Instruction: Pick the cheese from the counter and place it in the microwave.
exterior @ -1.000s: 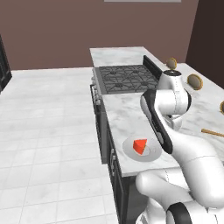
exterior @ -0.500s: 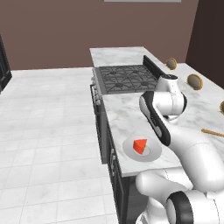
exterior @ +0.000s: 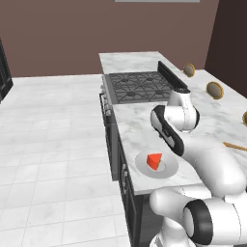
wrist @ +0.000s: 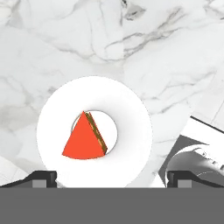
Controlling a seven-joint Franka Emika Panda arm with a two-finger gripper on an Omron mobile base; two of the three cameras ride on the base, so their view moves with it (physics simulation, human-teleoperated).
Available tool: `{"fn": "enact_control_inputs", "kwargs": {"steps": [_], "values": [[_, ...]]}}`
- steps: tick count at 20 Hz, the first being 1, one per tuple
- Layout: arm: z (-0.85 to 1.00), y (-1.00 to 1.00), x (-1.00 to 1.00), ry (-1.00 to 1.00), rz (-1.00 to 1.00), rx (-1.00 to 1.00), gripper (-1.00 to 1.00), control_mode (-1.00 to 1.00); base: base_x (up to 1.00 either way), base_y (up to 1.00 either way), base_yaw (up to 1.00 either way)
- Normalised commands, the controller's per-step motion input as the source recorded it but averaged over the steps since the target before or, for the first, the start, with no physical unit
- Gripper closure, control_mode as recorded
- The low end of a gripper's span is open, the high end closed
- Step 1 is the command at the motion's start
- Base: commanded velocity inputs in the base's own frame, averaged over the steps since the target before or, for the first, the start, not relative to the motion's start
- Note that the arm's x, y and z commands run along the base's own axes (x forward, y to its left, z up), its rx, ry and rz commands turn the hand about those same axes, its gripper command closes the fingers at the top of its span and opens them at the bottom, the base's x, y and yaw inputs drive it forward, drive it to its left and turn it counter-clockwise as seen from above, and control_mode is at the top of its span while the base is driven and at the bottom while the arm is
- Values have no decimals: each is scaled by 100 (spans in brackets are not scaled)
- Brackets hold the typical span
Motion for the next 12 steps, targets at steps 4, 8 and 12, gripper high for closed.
{"fn": "enact_control_inputs", "kwargs": {"steps": [4,8,12], "values": [[-51,0,32,2,11,0,-100,-100,0,0,0],[-52,0,35,4,6,0,-100,-100,0,0,0],[-46,0,39,4,1,0,-100,-100,0,0,0]]}}
